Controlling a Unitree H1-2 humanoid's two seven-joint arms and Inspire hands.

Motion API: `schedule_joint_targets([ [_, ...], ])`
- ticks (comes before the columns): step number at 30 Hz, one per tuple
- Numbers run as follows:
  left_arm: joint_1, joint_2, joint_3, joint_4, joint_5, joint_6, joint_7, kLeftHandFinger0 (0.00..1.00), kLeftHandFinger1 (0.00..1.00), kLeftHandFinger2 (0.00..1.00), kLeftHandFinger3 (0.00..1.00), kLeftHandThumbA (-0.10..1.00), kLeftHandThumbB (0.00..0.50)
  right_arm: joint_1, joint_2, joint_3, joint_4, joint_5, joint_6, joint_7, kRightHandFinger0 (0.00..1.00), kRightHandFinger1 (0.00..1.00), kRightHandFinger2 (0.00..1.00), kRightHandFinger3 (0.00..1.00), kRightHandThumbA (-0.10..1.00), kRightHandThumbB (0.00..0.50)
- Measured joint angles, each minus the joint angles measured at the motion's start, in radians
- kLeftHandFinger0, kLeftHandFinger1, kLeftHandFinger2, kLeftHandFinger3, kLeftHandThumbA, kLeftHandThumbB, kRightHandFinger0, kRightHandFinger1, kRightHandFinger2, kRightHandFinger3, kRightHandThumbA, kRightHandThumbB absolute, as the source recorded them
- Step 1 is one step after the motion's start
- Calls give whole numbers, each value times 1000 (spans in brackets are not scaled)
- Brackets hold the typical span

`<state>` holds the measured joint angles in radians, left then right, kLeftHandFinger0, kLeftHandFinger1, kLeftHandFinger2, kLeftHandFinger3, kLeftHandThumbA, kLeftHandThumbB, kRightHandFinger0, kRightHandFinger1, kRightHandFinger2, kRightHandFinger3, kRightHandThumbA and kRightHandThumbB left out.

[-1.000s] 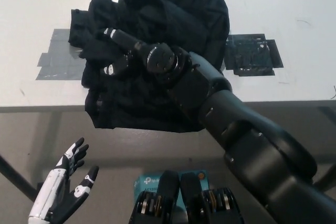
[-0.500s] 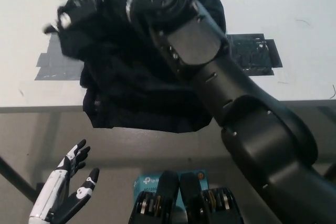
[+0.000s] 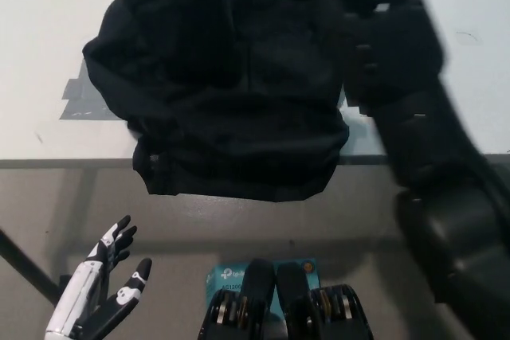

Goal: The robot grabs the right edges of the black jacket on the table, and folds it in half

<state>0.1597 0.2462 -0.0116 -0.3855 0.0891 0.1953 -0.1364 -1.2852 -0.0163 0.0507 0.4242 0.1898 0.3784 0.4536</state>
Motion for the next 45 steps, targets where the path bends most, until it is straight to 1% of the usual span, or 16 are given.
schedule_joint_targets([
  [2,0,-1,1,5,0,0,0,1000,1000,1000,1000,679,8,27,-63,-1,-59,27,6,-5,1000,1000,1000,1000,1000,500],
  [5,0,-3,3,12,-1,0,0,1000,1000,1000,1000,681,14,77,-156,-10,-149,60,18,-15,1000,1000,1000,1000,1000,456],
  [8,0,-6,9,17,-2,0,0,1000,1000,1000,1000,707,17,152,-254,-28,-244,92,28,-20,1000,1000,1000,1000,1000,446],
  [11,-1,-7,14,19,-3,0,0,1000,1000,1000,1000,754,31,224,-339,-36,-334,123,38,-26,1000,1000,1000,1000,1000,489],
  [12,-1,-7,17,20,-4,0,0,1000,1000,1000,1000,760,20,247,-366,-36,-363,132,41,-29,1000,1000,1000,1000,1000,491],
  [16,-1,-8,25,21,-5,0,0,1000,1000,1000,1000,786,21,305,-469,-18,-469,170,53,-36,1000,1000,1000,1000,1000,448],
  [19,-1,-9,30,21,-10,-1,0,1000,1000,1000,1000,768,5,302,-583,42,-592,229,66,-51,1000,1000,1000,1000,1000,458],
  [22,-1,-9,32,21,-20,-1,0,1000,1000,1000,1000,777,21,242,-669,141,-672,274,71,-57,1000,1000,1000,1000,1000,409],
  [24,-1,-9,31,20,-24,-1,0,1000,1000,1000,1000,784,34,180,-699,208,-682,280,72,-56,1000,1000,1000,1000,1000,429],
  [25,-1,-9,31,20,-25,-1,-1,1000,1000,1000,1000,788,42,155,-706,233,-680,279,73,-55,1000,1000,1000,1000,1000,464],
  [27,-1,-9,31,18,-28,-1,-1,1000,1000,1000,1000,791,40,90,-716,307,-672,270,76,-50,1000,1000,1000,1000,1000,465],
  [30,-1,-9,28,15,-31,-1,-4,1000,1000,1000,1000,801,49,7,-712,394,-651,230,80,-32,1000,1000,1000,1000,1000,500],
  [36,-5,-9,26,16,-31,-1,-4,1000,1000,1000,1000,835,57,-113,-650,547,-575,104,83,2,1000,1000,1000,1000,1000,500],
  [40,-13,-9,24,12,-30,0,-4,1000,1000,1000,1000,813,56,-167,-600,611,-531,28,85,25,1000,1000,1000,1000,1000,489],
  [43,-28,-7,25,2,-31,1,-4,1000,1000,1000,1000,804,56,-190,-608,604,-575,-31,86,47,1000,1000,1000,1000,1000,454],
  [45,-44,-4,27,-11,-33,3,-6,1000,1000,1000,1000,801,55,-169,-653,546,-662,-42,87,53,1000,1000,1000,1000,1000,461],
])
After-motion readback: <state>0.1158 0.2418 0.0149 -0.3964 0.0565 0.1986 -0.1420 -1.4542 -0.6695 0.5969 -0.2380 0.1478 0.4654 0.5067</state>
